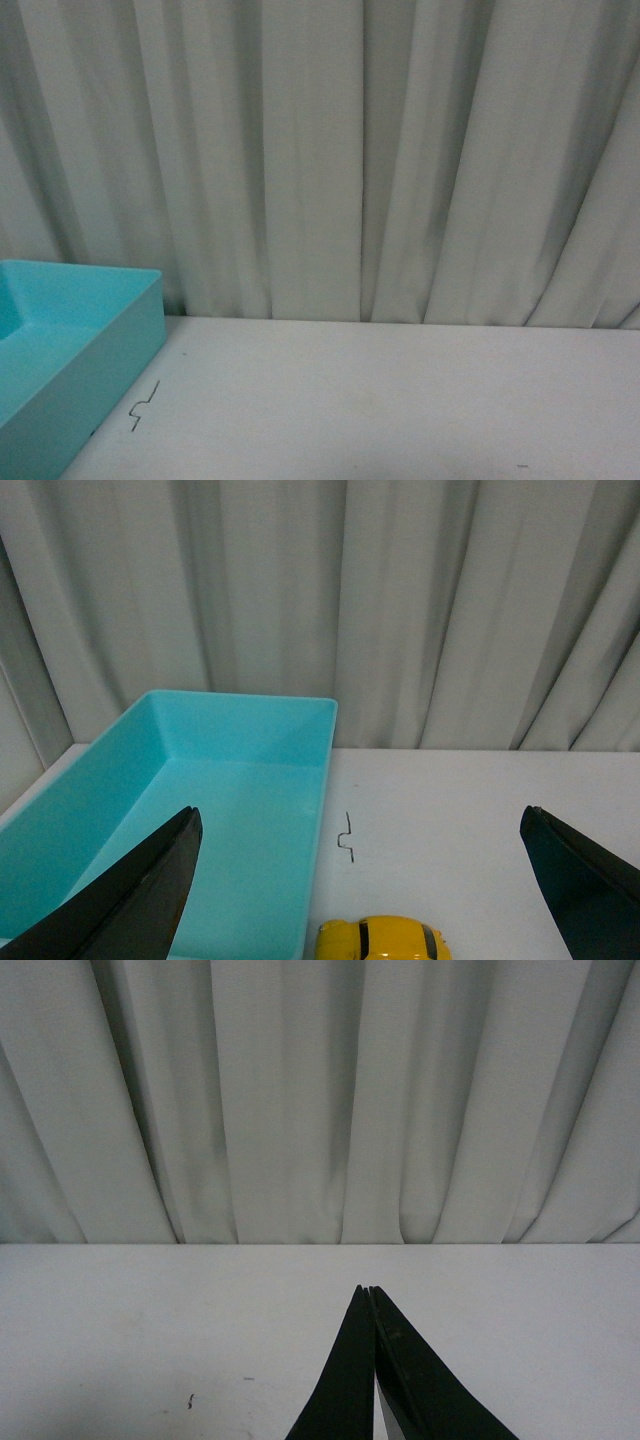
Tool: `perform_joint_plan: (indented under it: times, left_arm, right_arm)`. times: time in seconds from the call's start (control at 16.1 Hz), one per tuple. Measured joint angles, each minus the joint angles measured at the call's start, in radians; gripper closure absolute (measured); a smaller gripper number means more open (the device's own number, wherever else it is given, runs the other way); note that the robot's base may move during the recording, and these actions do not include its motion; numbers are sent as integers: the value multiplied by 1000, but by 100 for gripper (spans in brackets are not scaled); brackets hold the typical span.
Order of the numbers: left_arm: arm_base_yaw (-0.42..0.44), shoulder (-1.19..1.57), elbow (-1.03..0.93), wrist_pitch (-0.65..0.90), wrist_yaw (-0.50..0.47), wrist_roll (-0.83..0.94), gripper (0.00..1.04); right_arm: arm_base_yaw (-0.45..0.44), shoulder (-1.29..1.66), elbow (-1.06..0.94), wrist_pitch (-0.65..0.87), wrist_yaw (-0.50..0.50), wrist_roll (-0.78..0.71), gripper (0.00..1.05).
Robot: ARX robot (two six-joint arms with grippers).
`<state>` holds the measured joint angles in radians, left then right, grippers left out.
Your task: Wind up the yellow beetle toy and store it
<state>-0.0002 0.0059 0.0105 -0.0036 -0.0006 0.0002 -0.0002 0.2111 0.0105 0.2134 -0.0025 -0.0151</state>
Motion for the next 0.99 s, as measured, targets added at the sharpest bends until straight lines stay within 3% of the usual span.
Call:
perform_joint_plan:
  times: [0.19, 0.25, 0.43, 0.93, 0.99]
  left_arm:
    - [0, 0, 0, 0, 0, 0, 7]
    - [0, 0, 0, 0, -1, 0, 7]
    - [0, 0, 0, 0, 0, 0, 7]
    - [0, 0, 0, 0, 0, 0, 7]
    - [-1, 3, 2, -16, -3, -8, 7]
  right_arm:
    - [0, -47, 0, -56, 0, 0, 103]
    - [0, -154, 0, -209, 0, 0, 103]
    - [0, -207, 0, -217, 3, 0, 102]
    - [0, -209, 0, -217, 3, 0, 7]
    - [0, -209, 0, -217, 3, 0, 6]
